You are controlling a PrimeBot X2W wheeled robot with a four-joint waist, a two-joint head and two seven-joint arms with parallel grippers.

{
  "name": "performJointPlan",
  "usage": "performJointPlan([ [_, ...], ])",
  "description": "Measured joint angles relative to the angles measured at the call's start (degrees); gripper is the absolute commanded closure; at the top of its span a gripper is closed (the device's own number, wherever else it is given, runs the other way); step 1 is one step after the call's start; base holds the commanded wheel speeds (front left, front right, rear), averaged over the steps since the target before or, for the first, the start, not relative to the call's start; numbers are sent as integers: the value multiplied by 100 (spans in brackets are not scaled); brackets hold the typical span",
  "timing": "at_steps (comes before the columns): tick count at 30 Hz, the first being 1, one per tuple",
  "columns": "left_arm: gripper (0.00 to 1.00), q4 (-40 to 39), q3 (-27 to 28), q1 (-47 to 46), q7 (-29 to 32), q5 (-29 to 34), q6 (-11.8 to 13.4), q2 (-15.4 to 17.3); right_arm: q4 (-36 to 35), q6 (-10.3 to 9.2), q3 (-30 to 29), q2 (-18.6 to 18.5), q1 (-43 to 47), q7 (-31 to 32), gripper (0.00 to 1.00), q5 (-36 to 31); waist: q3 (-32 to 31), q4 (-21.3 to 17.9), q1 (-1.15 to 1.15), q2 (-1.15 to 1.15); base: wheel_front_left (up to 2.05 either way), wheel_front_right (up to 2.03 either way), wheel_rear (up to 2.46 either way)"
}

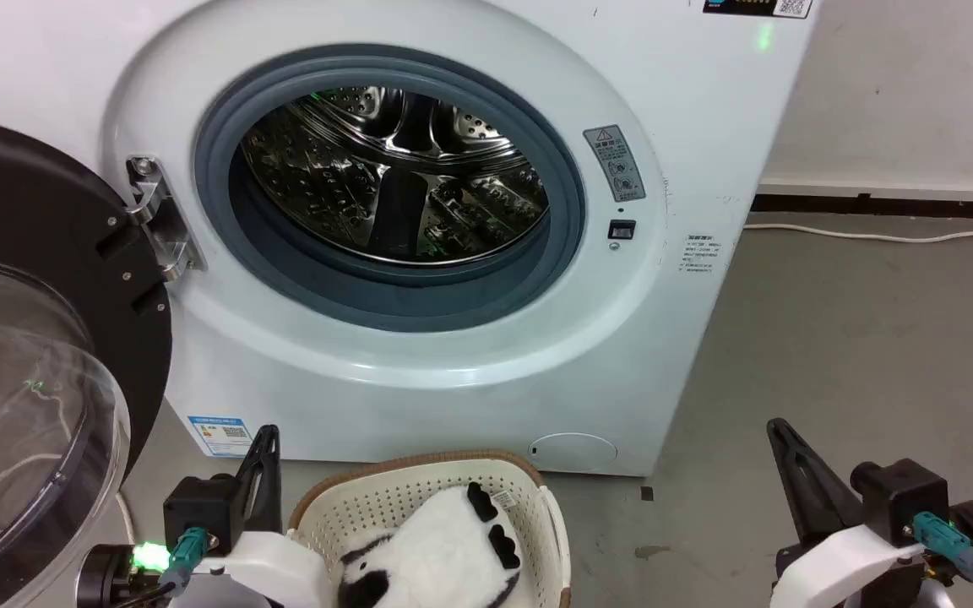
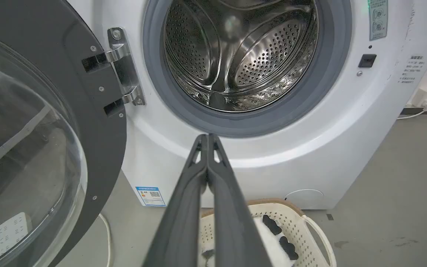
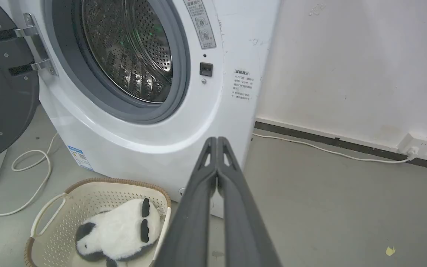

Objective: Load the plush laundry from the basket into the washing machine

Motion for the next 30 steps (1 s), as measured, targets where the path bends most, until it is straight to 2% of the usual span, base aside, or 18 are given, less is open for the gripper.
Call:
performJointPlan([
  [24, 100, 0, 0, 0, 0, 0, 0, 0, 0, 0, -1, 0, 0, 0, 100, 0, 0, 0, 0, 0, 0, 0, 0],
  [25, 0, 0, 0, 0, 0, 0, 0, 0, 0, 0, 0, 0, 0, 0, 0, 0, 0, 0, 0, 0, 0, 0, 0],
  [30, 0, 2, -10, 2, 0, -1, 7, 0, 0, 0, 7, -1, 2, 0, 0, 3, 1, -1, 0, 0, 0, 0, 0],
])
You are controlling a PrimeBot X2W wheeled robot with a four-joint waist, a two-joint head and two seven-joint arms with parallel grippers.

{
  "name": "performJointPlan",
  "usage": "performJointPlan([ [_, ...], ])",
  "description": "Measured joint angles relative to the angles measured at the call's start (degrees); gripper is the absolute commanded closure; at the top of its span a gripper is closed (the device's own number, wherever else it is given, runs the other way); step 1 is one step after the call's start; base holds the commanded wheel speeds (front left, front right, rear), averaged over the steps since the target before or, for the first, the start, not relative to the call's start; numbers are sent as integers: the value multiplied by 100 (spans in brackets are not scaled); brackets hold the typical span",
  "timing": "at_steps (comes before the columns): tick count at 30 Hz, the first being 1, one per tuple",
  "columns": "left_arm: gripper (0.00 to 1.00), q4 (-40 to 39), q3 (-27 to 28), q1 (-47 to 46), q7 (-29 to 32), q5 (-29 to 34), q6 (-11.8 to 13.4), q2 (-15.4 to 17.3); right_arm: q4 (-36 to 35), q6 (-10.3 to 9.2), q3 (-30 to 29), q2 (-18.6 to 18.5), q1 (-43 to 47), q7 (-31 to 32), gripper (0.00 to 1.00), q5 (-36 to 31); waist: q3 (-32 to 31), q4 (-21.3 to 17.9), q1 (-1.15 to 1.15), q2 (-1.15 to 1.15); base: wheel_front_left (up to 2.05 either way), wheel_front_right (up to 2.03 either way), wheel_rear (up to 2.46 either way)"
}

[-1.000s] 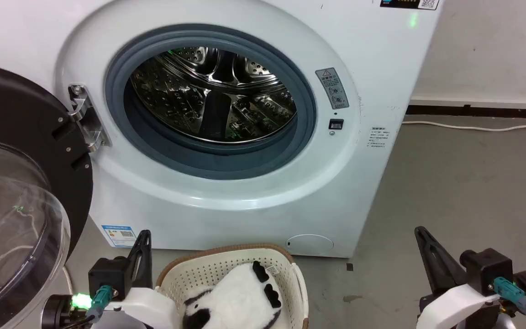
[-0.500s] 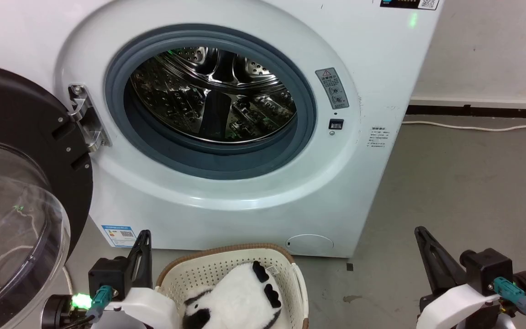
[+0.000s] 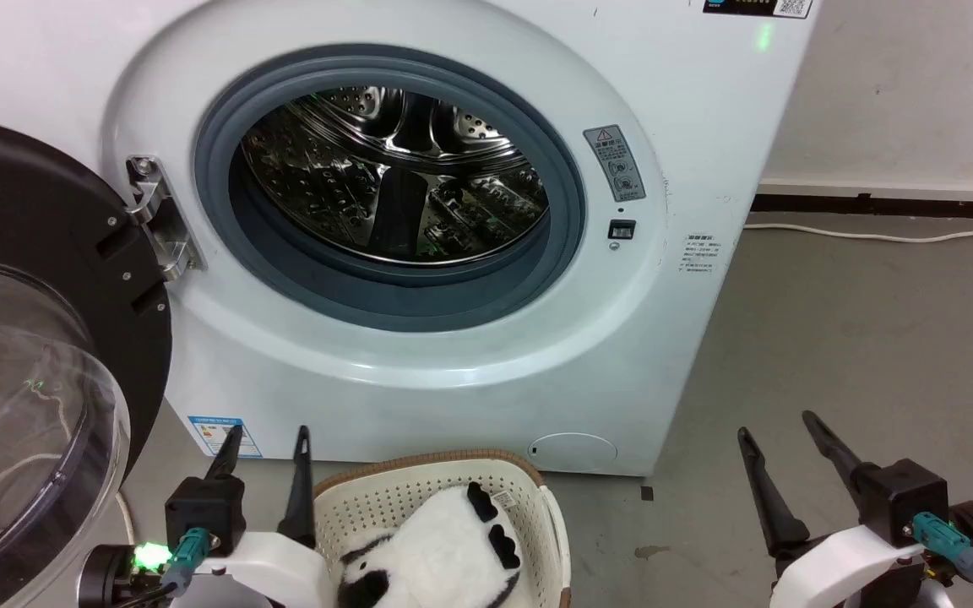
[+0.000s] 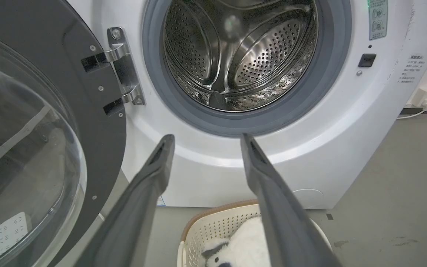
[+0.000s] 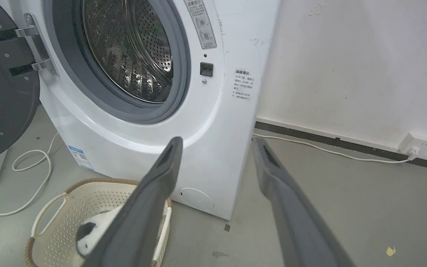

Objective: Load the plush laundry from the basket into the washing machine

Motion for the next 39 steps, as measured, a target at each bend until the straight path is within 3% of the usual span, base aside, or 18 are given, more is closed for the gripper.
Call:
performJointPlan([
  [14, 0, 75, -278, 0, -116, -56, 111, -1, -9, 0, -105, -11, 15, -118, 0, 154, 70, -41, 0, 0, 0, 0, 0],
  [23, 0, 427, -548, -259, -263, -160, 274, -1, -85, 0, -141, -86, 13, -249, 0, 414, 447, -173, 0, 0, 0, 0, 0],
  [39, 0, 1716, -1023, -1066, -246, -258, 357, 51, -141, 0, -126, -157, -255, -433, 0, 840, 1215, -525, 1, 0, 0, 0, 0],
])
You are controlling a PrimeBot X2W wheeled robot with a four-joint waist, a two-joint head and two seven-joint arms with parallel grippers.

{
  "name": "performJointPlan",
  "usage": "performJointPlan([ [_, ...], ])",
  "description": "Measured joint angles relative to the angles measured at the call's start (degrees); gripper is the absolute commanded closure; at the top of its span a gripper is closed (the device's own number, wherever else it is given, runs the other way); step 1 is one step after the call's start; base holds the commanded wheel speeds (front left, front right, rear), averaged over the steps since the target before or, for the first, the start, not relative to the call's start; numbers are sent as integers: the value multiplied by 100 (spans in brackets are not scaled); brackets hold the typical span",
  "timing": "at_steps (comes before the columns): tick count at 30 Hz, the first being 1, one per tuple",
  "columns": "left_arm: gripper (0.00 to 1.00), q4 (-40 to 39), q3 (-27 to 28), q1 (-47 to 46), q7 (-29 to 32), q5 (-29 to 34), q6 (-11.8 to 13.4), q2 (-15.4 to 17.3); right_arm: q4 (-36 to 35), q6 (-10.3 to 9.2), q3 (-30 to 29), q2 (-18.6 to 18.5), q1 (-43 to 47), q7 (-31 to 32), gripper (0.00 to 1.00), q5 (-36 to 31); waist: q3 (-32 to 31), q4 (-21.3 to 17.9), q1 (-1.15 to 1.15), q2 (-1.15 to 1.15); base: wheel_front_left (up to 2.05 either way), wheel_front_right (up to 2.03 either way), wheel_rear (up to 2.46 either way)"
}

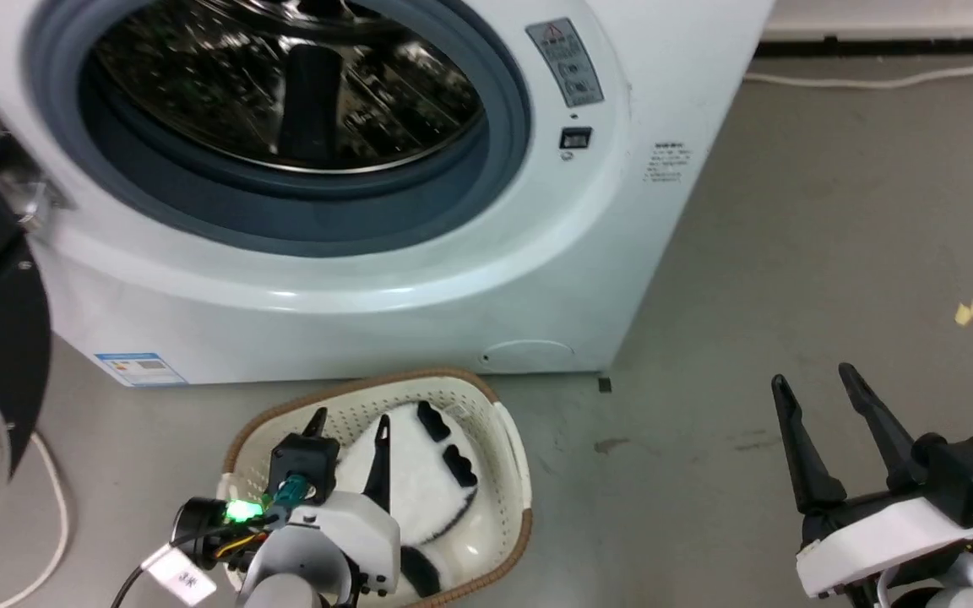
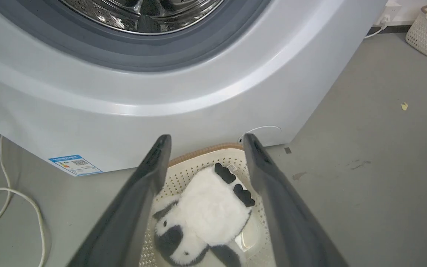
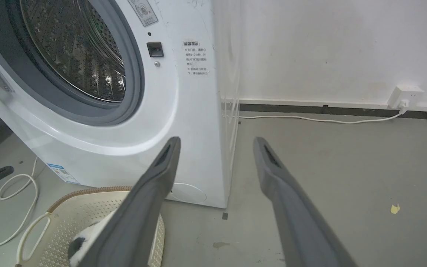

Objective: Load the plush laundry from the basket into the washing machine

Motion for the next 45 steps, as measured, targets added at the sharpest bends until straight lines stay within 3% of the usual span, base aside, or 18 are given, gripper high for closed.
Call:
performJointPlan([
  [20, 0, 1604, -366, -1176, 51, -379, 34, 300, -18, 0, 140, -3, -385, -276, 0, 677, 1077, -596, 0, 0, 0, 0, 0],
  [38, 0, 2854, -704, -2120, 845, -771, 160, 606, -38, -1, 244, -23, -675, -491, 0, 1196, 2034, -1029, 0, 0, 0, 0, 0],
  [45, 0, 3275, -989, -2570, 1180, -787, 364, 810, -49, -1, 318, -76, -797, -566, 0, 1282, 2407, -1191, 0, 0, 0, 0, 0],
])
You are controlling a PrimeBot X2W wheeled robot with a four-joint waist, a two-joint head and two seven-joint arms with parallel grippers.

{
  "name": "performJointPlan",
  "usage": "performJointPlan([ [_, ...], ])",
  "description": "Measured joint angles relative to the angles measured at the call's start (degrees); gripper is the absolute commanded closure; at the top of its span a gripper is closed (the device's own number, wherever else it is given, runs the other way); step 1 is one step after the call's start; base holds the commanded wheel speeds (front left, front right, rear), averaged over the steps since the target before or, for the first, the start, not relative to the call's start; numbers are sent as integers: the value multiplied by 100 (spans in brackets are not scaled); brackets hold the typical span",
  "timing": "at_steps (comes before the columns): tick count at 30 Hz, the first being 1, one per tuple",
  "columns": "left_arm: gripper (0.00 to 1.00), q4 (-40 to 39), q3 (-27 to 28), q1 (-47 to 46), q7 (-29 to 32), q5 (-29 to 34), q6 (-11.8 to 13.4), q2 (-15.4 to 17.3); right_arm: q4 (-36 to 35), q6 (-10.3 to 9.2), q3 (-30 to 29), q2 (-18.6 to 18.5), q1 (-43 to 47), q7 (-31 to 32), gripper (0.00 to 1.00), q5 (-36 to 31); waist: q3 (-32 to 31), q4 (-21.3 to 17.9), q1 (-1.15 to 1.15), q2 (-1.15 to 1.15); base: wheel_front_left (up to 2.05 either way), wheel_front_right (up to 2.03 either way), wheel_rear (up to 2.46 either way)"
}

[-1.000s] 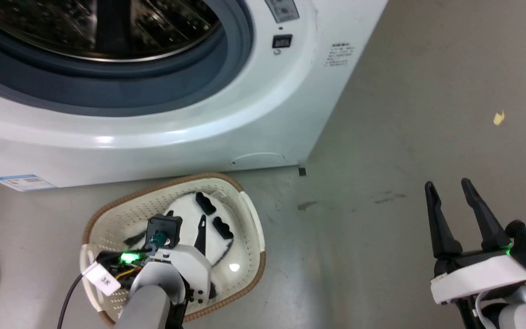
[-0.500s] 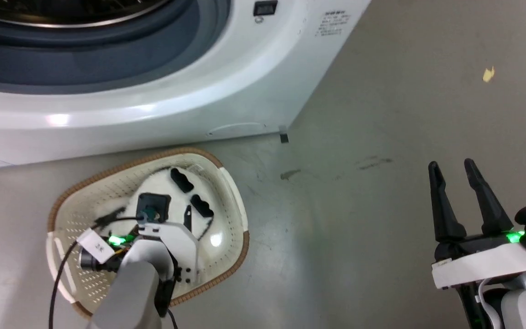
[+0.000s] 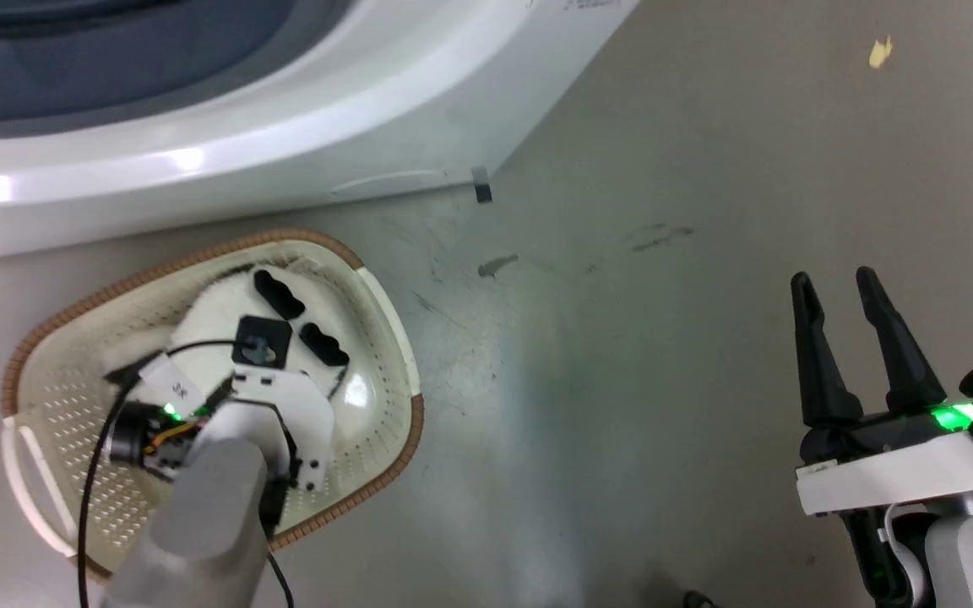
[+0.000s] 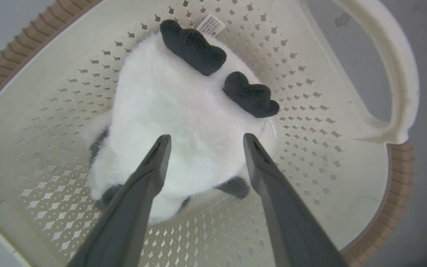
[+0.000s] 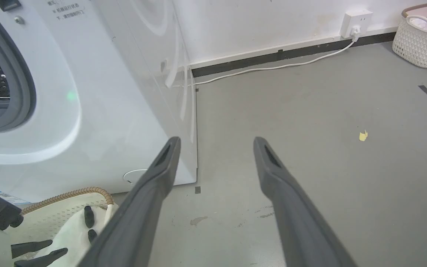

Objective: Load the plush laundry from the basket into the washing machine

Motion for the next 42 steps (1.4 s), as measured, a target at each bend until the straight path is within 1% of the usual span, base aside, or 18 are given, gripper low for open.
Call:
performJointPlan([
  [7, 0, 332, -255, -450, -3, 23, 243, 214, -35, 0, 8, 0, -35, -80, 0, 189, 351, -124, 0, 0, 0, 0, 0],
  [12, 0, 521, -341, -711, -79, -73, 300, 288, -49, 0, 26, -2, -107, -132, 0, 338, 595, -210, 0, 0, 0, 0, 0],
  [19, 0, 864, -544, -1044, -18, -198, 367, 367, -73, 0, 40, -13, -165, -227, 0, 544, 925, -333, -1, 0, 0, 0, 0],
  [20, 62, 915, -577, -1084, 10, -222, 367, 370, -76, 0, 40, -15, -179, -231, 0, 569, 970, -350, 0, 0, 0, 0, 0],
  [21, 100, 960, -619, -1135, 25, -230, 367, 377, -79, 0, 41, -18, -194, -250, 0, 588, 1016, -368, -1, 0, 0, 0, 0],
  [26, 100, 1189, -725, -1325, 30, -356, 376, 399, -81, 0, 65, -43, -276, -322, 0, 720, 1225, -471, 0, 0, 0, 0, 0],
  [32, 100, 1441, -838, -1417, -175, -544, 511, 455, -76, 0, 85, -64, -449, -382, 0, 828, 1304, -664, 0, 0, 0, 0, 0],
  [39, 100, 1761, -862, -1393, -744, -901, 542, 334, -81, 0, -57, -198, -416, -449, 0, 843, 938, -613, 0, 0, 0, 0, 0],
  [42, 100, 1793, -827, -1290, -1054, -1031, 464, 252, -97, 0, -116, -272, -297, -450, 0, 734, 654, -537, 0, 0, 0, 0, 0],
])
